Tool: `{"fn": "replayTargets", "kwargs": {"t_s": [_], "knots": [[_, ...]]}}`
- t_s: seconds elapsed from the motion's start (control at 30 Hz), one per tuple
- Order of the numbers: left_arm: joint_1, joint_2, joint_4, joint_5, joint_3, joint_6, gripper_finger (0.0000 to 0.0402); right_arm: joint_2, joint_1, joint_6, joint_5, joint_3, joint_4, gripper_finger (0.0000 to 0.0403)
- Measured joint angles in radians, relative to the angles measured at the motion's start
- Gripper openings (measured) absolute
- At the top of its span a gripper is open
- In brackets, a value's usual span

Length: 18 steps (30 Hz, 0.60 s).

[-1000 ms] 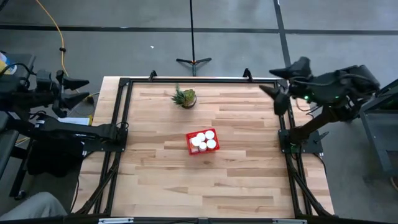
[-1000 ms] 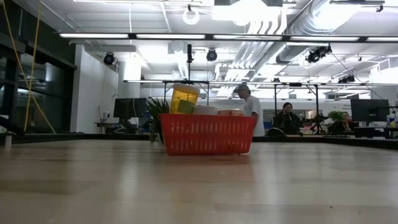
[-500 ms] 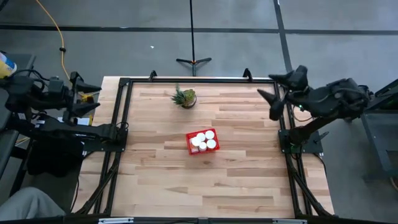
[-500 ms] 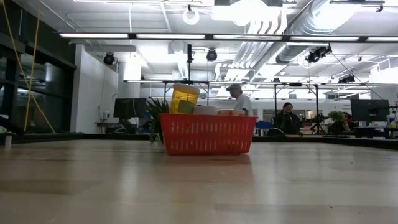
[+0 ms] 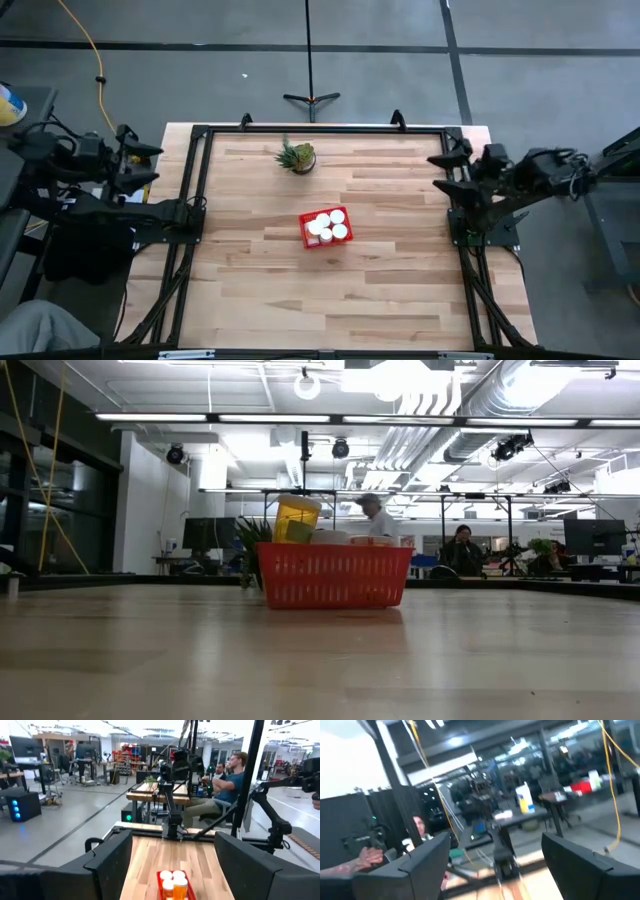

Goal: Pick and place pill bottles into a basket
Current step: Return to Home Position

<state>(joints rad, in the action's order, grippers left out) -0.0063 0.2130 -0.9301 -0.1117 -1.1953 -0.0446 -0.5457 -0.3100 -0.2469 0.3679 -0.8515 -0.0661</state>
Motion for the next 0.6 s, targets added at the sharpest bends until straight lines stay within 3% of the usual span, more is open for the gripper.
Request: {"fn": "replayTargets", "kwargs": {"t_s": [0.2, 0.43, 0.6], "knots": [[0.0, -0.059, 0.093, 0.0, 0.105, -0.012, 0.0317, 0.085, 0.035, -0.065, 0.003, 0.131, 0.011, 0.0305], [0.0, -0.136, 0.202, 0.028, 0.228, -0.016, 0.0317, 0.092, 0.138, -0.099, 0.026, 0.184, 0.002, 0.0305], [0.0, -0.162, 0.242, 0.028, 0.293, -0.038, 0.0317, 0.096, 0.266, -0.132, -0.106, 0.188, -0.026, 0.0305]]}}
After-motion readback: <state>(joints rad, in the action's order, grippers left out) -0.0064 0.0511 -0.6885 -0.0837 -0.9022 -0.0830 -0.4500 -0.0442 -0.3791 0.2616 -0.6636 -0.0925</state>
